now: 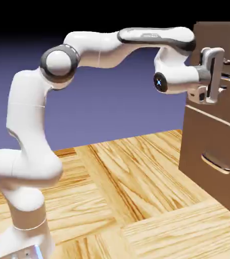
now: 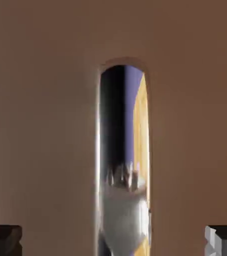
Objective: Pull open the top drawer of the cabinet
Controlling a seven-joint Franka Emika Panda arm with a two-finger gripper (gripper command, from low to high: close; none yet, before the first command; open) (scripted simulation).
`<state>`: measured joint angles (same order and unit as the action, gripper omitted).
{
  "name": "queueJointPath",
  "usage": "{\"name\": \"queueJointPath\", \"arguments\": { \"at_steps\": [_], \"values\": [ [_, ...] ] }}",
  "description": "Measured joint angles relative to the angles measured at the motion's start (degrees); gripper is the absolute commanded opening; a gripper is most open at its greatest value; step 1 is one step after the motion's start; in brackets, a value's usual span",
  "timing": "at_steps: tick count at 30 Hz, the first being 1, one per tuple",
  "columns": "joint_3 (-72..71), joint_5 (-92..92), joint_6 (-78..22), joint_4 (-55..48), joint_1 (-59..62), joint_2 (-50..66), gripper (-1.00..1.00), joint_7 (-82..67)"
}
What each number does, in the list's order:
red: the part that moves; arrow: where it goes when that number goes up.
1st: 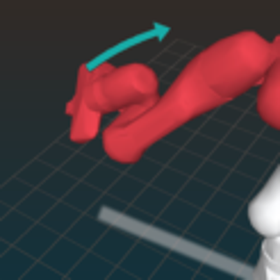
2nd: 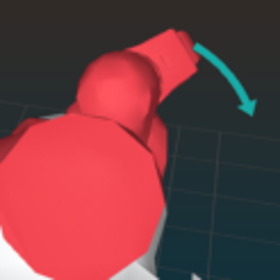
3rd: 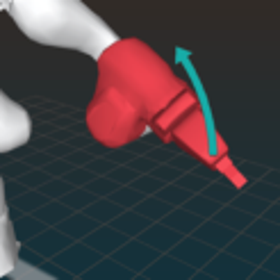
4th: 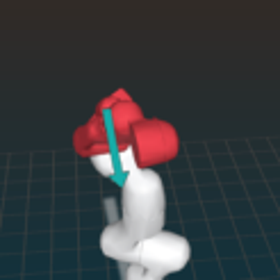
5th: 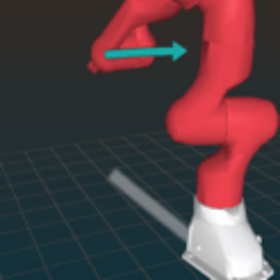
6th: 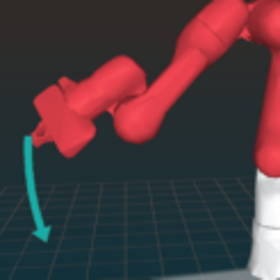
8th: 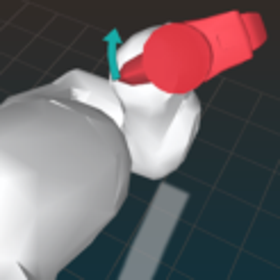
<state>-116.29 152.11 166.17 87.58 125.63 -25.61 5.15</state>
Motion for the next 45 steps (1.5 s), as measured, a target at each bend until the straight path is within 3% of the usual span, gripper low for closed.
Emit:
{"name": "queueJointPath", "arguments": {
  "at_steps": [12,21,31,44,45],
  "values": [
    [18.44,8.65,-0.37,12.75,-22.84,11.78,-1.00,-17.70],
    [36.69,8.70,-1.41,18.16,-41.30,11.57,-1.00,-17.72],
    [57.45,3.01,-5.08,29.58,-60.67,1.89,-1.00,-6.08],
    [82.26,-9.31,-6.66,55.16,-87.50,-21.56,-1.00,10.25],
    [83.29,-10.18,-6.29,56.33,-88.86,-22.79,1.00,10.98]
  ]
}}
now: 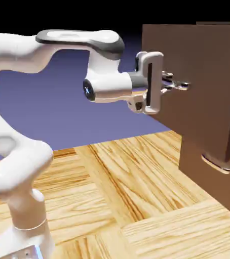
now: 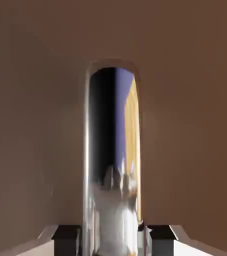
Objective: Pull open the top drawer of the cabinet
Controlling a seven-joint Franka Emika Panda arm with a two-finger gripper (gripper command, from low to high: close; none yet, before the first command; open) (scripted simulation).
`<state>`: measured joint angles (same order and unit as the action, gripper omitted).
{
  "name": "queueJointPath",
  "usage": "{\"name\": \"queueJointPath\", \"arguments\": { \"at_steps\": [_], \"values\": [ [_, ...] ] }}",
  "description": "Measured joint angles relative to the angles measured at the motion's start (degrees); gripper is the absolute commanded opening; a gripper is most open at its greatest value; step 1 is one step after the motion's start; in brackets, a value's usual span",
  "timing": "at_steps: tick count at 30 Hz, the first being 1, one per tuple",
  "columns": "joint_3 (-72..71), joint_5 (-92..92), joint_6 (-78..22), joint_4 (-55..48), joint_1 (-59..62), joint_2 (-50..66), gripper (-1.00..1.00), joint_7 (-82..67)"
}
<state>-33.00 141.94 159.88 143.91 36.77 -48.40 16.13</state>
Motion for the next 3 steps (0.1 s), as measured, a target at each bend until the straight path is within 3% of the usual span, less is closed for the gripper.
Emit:
{"name": "queueJointPath", "arguments": {
  "at_steps": [3],
  "values": [
    [1.41,-1.53,0.84,1.66,-2.12,-1.98,1.00,1.07]
  ]
}}
